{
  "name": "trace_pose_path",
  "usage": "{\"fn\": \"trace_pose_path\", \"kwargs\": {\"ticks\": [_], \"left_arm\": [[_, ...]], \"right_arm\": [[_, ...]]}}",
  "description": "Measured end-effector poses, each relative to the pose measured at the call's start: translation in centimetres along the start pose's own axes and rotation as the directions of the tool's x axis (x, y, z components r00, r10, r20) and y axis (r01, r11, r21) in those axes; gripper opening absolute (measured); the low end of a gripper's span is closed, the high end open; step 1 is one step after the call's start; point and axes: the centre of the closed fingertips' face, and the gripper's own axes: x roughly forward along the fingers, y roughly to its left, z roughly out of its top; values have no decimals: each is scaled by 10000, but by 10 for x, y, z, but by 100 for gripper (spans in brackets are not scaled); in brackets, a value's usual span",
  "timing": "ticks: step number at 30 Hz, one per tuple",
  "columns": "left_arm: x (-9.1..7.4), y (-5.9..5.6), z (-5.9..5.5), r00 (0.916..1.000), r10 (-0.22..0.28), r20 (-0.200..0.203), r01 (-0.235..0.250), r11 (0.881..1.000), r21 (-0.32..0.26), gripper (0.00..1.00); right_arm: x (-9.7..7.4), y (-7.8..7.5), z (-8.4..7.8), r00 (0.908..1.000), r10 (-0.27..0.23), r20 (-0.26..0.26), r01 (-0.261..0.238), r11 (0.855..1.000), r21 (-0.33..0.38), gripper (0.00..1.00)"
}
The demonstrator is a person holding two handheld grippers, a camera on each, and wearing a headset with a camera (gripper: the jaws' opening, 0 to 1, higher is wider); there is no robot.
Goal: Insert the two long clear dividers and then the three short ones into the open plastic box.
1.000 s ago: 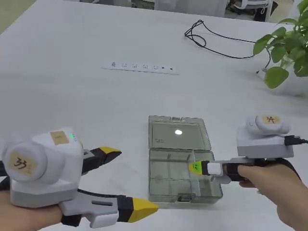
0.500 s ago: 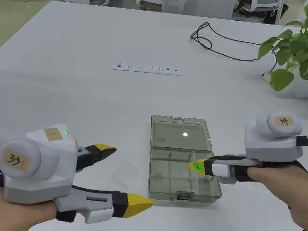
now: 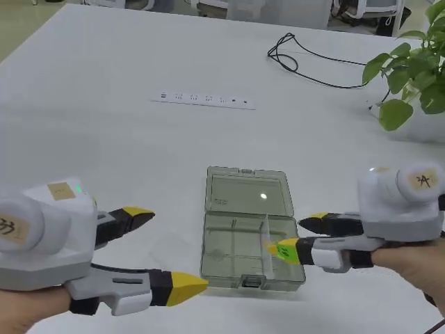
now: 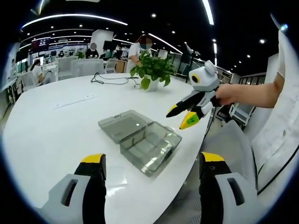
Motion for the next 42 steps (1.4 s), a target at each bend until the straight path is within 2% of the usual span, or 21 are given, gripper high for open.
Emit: {"fn": "trace_pose_path", "kwargs": {"ticks": [7, 12, 14, 18, 21, 22, 23, 25, 27, 30, 32, 34, 35, 36, 38, 39, 40, 41, 42], "left_arm": [[1, 9, -7, 9994, 242, -248, -248, 9995, -220, 81], [4, 18, -20, 9957, 478, -791, -503, 9983, -295, 80], [5, 20, -27, 9925, 564, -1087, -607, 9975, -364, 79], [5, 26, -38, 9860, 734, -1495, -816, 9954, -501, 75], [4, 34, -51, 9712, 1085, -2119, -1297, 9876, -889, 73], [6, 35, -49, 9743, 1043, -1997, -1235, 9886, -863, 72], [6, 37, -52, 9708, 1135, -2115, -1380, 9848, -1050, 72], [7, 39, -60, 9602, 1207, -2519, -1559, 9798, -1248, 70], [8, 43, -65, 9510, 1342, -2785, -1717, 9784, -1149, 68], [9, 50, -77, 9281, 1507, -3404, -1985, 9739, -1102, 63], [12, 53, -80, 9216, 1541, -3562, -2045, 9728, -1084, 59], [13, 59, -89, 8997, 1699, -4020, -2242, 9702, -917, 58], [15, 60, -91, 8953, 1719, -4110, -2246, 9709, -833, 58], [17, 62, -95, 8843, 1770, -4320, -2303, 9703, -738, 58], [19, 62, -98, 8754, 1782, -4493, -2265, 9724, -555, 56], [21, 63, -100, 8686, 1835, -4603, -2314, 9716, -493, 56], [20, 65, -104, 8574, 1884, -4788, -2390, 9699, -463, 55], [22, 65, -106, 8521, 1887, -4881, -2393, 9700, -429, 55], [23, 65, -107, 8510, 1895, -4897, -2385, 9704, -390, 55]], "right_arm": [[-9, 4, -3, 9983, 413, 409, -378, 9957, -843, 61], [-14, 4, -8, 9971, 517, 558, -431, 9883, -1462, 63], [-16, 2, -11, 9967, 528, 618, -407, 9822, -1833, 64], [-22, 3, -14, 9949, 556, 846, -381, 9798, -1962, 66], [-25, 4, -15, 9937, 540, 980, -327, 9779, -2065, 66], [-26, 4, -16, 9935, 531, 1008, -313, 9778, -2072, 66], [-30, -3, -21, 9930, 519, 1057, -289, 9776, -2086, 66], [-33, -3, -22, 9912, 520, 1217, -256, 9775, -2092, 66], [-34, -3, -23, 9913, 494, 1223, -230, 9777, -2086, 66], [-37, -1, -22, 9895, 450, 1375, -160, 9785, -2056, 65], [-38, -1, -23, 9892, 410, 1409, -112, 9785, -2061, 65], [-39, 0, -23, 9874, 428, 1524, -108, 9788, -2044, 65], [-39, 1, -23, 9868, 445, 1560, -122, 9793, -2020, 65], [-39, 1, -23, 9864, 451, 1582, -130, 9800, -1987, 65], [-40, 2, -24, 9860, 440, 1606, -119, 9806, -1958, 65], [-40, 2, -24, 9859, 434, 1617, -111, 9807, -1954, 65], [-41, 2, -24, 9852, 425, 1663, -95, 9809, -1943, 65], [-41, 2, -24, 9846, 429, 1695, -95, 9812, -1930, 65], [-41, 3, -24, 9841, 438, 1724, -99, 9813, -1925, 65]]}}
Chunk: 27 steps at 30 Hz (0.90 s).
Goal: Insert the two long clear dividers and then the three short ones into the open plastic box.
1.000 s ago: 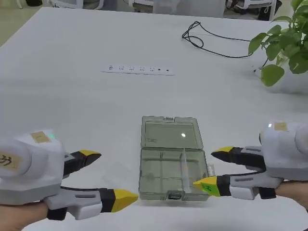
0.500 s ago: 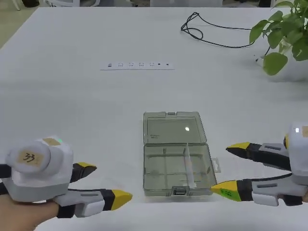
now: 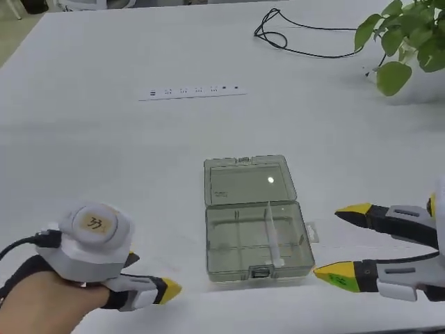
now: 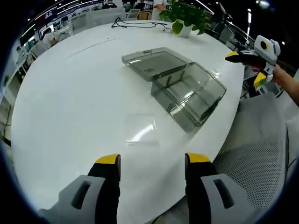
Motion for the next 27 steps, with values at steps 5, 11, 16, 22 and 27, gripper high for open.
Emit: {"fn": "trace_pose_path", "kwargs": {"ticks": [5, 11, 16, 22, 27], "left_arm": [[6, 5, -6, 9976, 401, -556, -379, 9984, 410, 52], [12, 8, -11, 9949, 592, -814, -555, 9974, 467, 48], [15, 12, -14, 9903, 874, -1082, -803, 9944, 690, 44], [17, 14, -15, 9834, 1227, -1334, -1080, 9878, 1123, 38], [16, 15, -14, 9823, 1263, -1385, -1117, 9878, 1081, 38]], "right_arm": [[-2, -1, 1, 9999, -8, 172, 7, 10000, 84, 65], [-3, -2, 5, 9993, -69, 366, 66, 9999, 97, 65], [-4, -4, 3, 9992, -106, 395, 102, 9999, 113, 65], [-5, -8, 3, 9984, -278, 494, 268, 9994, 198, 64], [-6, -10, 4, 9973, -376, 633, 360, 9990, 257, 64]]}}
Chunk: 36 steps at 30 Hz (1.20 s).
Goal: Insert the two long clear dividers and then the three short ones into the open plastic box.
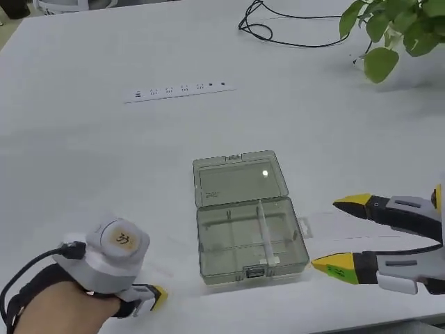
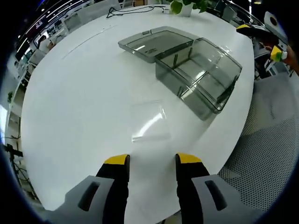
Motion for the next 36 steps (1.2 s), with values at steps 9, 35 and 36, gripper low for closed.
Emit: {"fn": "trace_pose_path", "kwargs": {"ticks": [9, 35, 36], "left_arm": [[0, 0, 0, 9983, -171, -554, 195, 9988, 444, 34], [-3, -1, 5, 9936, -1110, -226, 1088, 9906, -834, 31], [-3, -2, 6, 9927, -1202, -105, 1184, 9874, -1050, 31]], "right_arm": [[-1, 0, -1, 10000, -60, 37, 60, 10000, 65, 64], [0, 4, -2, 9998, -109, -148, 109, 9999, -7, 62], [0, 4, -2, 9998, -109, -160, 109, 9999, -3, 62]]}}
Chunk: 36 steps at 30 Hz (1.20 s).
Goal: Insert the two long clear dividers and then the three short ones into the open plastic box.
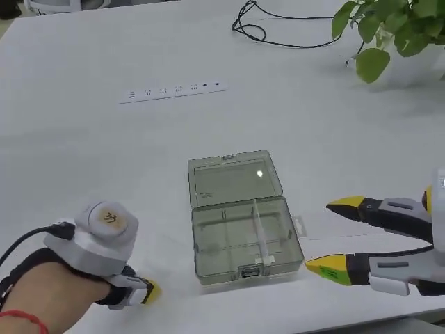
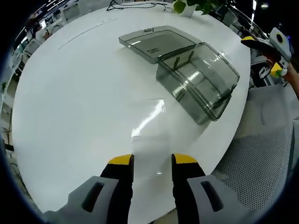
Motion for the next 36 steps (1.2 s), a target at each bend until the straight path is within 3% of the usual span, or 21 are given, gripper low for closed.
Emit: {"fn": "trace_pose_path", "kwargs": {"ticks": [6, 9, 12, 18, 24, 27, 29, 36], "left_arm": [[-3, 1, -1, 9976, -347, 605, 412, 9931, -1094, 30], [-5, -2, 0, 9939, -565, 946, 720, 9829, -1697, 30], [-10, -4, 3, 9861, -750, 1485, 1080, 9676, -2282, 30], [-22, -7, 10, 9681, -923, 2330, 1570, 9481, -2766, 30], [-39, -14, 21, 9419, -1090, 3178, 2103, 9290, -3046, 30], [-48, -20, 30, 9210, -1220, 3700, 2464, 9180, -3107, 30], [-51, -23, 34, 9117, -1273, 3906, 2593, 9157, -3070, 30], [-70, -52, 57, 8535, -1777, 4899, 3362, 9060, -2572, 30]], "right_arm": [[0, 2, 2, 10000, 16, -51, -17, 10000, -31, 62], [1, 4, 4, 9999, 43, -92, -44, 10000, -75, 62], [3, 6, 7, 9999, 76, -116, -76, 9999, -70, 62], [6, 12, 16, 9997, 171, -175, -175, 9996, -243, 62], [10, 15, 26, 9995, 268, -141, -272, 9992, -297, 62], [13, 19, 33, 9995, 277, -164, -282, 9991, -302, 61], [14, 22, 38, 9994, 313, -125, -317, 9990, -301, 61], [21, 30, 49, 9986, 303, -436, -288, 9990, 352, 57]]}}
